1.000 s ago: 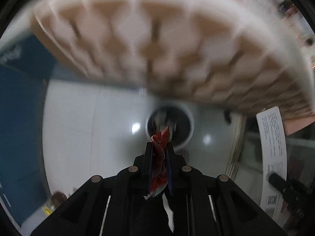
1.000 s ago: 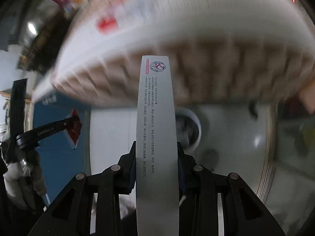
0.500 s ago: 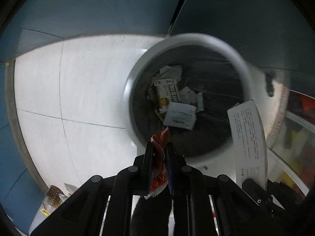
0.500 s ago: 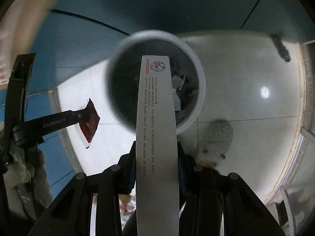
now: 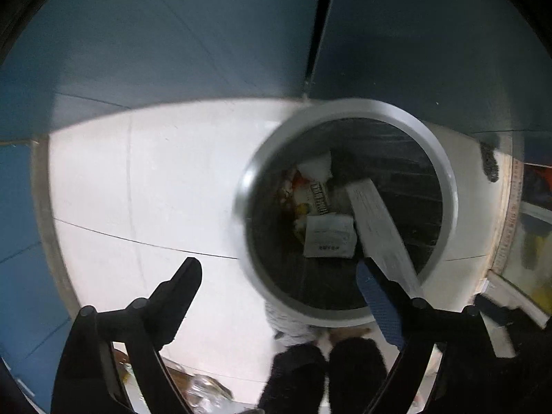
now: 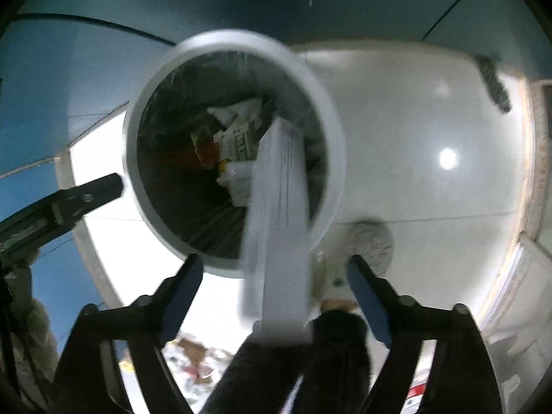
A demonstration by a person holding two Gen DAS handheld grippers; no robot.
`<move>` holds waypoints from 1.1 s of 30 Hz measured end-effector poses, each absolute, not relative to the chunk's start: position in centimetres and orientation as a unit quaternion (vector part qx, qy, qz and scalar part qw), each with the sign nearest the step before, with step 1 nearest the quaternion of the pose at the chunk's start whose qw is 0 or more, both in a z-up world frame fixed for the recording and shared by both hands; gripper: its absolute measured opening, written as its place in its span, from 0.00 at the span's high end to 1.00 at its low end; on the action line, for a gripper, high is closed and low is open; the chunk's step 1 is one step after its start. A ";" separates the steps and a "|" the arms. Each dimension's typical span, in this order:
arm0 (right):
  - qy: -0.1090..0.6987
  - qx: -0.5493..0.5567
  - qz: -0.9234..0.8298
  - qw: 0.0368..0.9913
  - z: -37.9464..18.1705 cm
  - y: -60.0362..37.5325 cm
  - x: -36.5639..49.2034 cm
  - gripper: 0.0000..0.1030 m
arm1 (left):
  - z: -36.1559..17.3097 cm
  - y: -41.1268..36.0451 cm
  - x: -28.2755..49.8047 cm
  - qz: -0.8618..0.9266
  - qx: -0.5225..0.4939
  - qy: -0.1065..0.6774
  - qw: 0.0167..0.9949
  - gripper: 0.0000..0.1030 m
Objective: Collect trash
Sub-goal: 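Carry both items down to the floor bin and open both tools over it, then raise both tools from the bin back toward the counter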
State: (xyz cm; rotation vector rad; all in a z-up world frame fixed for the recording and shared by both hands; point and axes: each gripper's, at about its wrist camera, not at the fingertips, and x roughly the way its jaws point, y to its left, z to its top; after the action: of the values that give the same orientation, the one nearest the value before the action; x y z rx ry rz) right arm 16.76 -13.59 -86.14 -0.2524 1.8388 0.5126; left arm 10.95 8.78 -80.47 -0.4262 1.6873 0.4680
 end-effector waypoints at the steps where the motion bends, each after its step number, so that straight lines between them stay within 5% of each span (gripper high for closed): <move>1: 0.780 -0.113 0.217 0.576 -85.8 -13.4 17.0 0.06 | -80.0 8.8 10.7 0.207 -0.182 0.732 0.624 0.00; 2: 0.775 -0.118 0.213 0.583 -85.3 -13.4 17.1 0.00 | -79.7 8.8 10.5 0.209 -0.178 0.729 0.627 0.00; 16: 0.731 -0.150 0.188 0.639 -77.5 -15.2 15.8 0.00 | -70.1 7.1 6.5 0.242 -0.164 0.696 0.656 0.00; 33: 0.676 -0.138 0.226 0.688 -46.4 -18.0 10.8 0.00 | -43.1 3.2 0.8 0.233 -0.166 0.639 0.714 0.00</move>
State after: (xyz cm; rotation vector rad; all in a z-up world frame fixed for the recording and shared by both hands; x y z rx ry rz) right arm 10.78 -17.96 -46.43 -0.3088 1.5129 0.5056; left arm 0.81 3.17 -43.12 -0.3684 1.4167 0.5157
